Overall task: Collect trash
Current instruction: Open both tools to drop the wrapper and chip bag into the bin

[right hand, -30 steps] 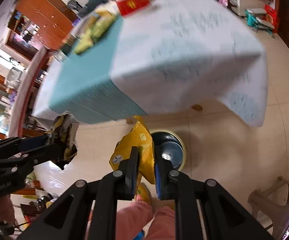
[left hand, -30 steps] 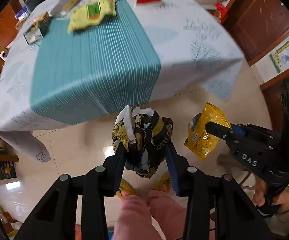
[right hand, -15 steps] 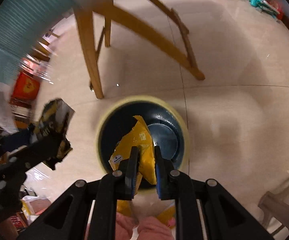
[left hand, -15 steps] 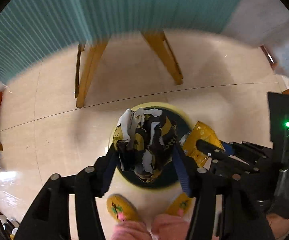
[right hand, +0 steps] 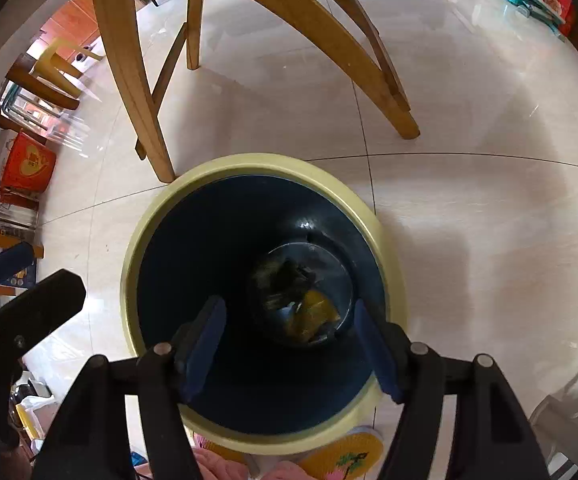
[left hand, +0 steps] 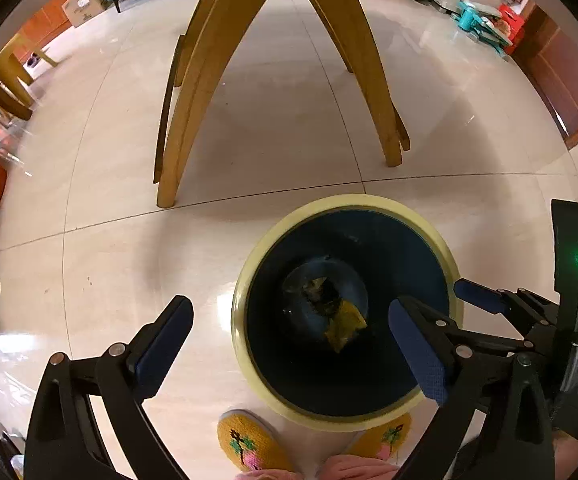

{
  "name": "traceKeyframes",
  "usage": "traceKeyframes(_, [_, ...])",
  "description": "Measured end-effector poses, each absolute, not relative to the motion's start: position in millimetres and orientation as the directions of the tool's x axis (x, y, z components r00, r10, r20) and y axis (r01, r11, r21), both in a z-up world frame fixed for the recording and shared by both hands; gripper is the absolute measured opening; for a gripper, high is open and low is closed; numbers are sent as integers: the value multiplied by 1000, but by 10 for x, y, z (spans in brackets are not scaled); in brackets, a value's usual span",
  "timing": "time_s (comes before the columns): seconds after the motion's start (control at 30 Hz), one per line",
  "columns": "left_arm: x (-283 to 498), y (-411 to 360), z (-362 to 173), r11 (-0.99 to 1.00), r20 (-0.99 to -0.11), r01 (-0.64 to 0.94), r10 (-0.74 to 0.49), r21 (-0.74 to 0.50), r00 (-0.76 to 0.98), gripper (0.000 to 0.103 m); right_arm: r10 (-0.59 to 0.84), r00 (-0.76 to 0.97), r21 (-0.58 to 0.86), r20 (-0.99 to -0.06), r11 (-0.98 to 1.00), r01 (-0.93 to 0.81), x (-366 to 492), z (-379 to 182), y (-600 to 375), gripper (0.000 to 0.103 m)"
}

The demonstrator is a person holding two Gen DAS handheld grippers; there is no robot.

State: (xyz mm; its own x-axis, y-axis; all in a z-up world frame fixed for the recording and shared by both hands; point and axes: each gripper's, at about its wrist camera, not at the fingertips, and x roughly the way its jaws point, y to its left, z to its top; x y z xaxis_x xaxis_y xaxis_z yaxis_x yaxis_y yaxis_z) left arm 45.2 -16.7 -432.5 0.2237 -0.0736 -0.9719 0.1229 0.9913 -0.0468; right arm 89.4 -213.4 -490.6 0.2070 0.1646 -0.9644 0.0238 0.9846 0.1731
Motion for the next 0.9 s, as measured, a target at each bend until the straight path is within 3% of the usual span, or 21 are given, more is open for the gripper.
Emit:
traceKeyframes(0.33, [365,7,-3775,991,-974,119,-78,-54,212,97,170,221,189,-960,979,70,770,-4256,-2172,72])
traceKeyframes(0.9, [162,184,-1465,991,-948,110,-102,-72,303,97,263,333,293,-906,955,43,294,-1953,-2091,72])
